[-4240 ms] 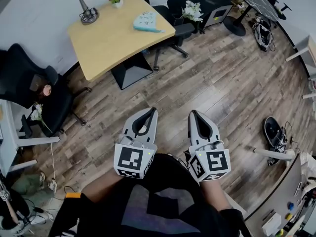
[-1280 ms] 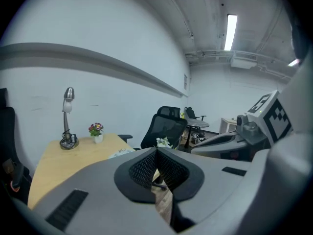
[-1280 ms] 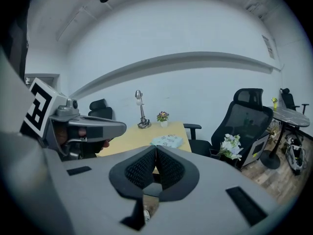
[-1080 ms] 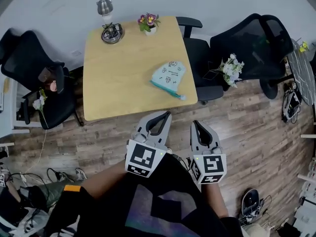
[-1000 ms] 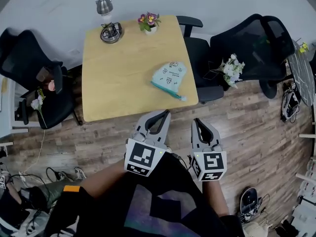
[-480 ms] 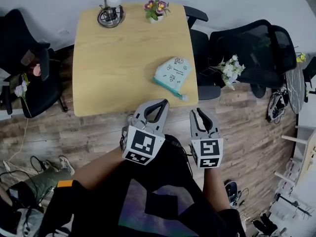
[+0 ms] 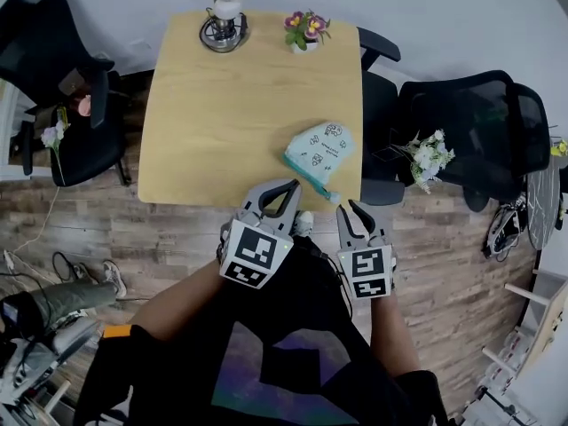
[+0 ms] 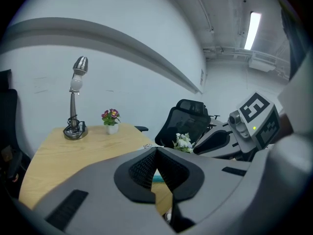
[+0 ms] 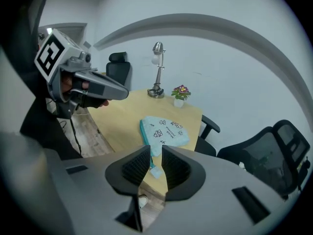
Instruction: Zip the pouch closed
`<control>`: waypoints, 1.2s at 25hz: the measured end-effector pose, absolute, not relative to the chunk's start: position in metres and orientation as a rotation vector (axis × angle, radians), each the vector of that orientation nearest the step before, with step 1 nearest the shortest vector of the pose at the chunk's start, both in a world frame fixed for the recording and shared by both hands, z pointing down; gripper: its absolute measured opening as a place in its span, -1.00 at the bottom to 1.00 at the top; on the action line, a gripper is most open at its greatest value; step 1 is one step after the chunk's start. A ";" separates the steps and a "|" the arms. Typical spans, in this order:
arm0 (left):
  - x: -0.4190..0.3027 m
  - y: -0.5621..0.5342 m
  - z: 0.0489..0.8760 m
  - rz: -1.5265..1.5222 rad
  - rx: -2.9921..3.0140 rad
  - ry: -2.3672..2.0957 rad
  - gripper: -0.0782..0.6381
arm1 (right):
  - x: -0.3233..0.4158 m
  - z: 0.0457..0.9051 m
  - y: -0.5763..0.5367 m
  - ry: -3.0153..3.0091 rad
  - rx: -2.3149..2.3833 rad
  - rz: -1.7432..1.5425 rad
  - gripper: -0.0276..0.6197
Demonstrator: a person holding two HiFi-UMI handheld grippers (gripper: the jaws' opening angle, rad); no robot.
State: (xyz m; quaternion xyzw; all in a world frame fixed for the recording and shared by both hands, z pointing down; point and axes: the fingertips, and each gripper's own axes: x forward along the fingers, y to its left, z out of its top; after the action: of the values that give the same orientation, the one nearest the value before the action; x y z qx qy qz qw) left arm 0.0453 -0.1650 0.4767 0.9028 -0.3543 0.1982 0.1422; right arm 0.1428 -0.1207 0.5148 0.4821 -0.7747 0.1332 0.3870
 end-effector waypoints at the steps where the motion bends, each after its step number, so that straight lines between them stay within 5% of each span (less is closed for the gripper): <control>1: 0.046 -0.167 0.480 0.580 2.590 -1.037 -0.76 | 0.144 0.520 -0.121 -1.975 1.183 0.325 -0.64; 30: 0.061 -0.147 0.557 0.805 2.399 -1.061 -0.76 | 0.152 0.635 -0.117 -1.933 0.573 0.144 -0.58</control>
State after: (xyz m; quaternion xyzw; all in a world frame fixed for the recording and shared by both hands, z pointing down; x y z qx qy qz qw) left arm 0.0610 -0.1466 0.5570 0.8571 -0.3792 0.2875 0.1975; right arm 0.1522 -0.1174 0.6347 0.2403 -0.8101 0.0606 0.5313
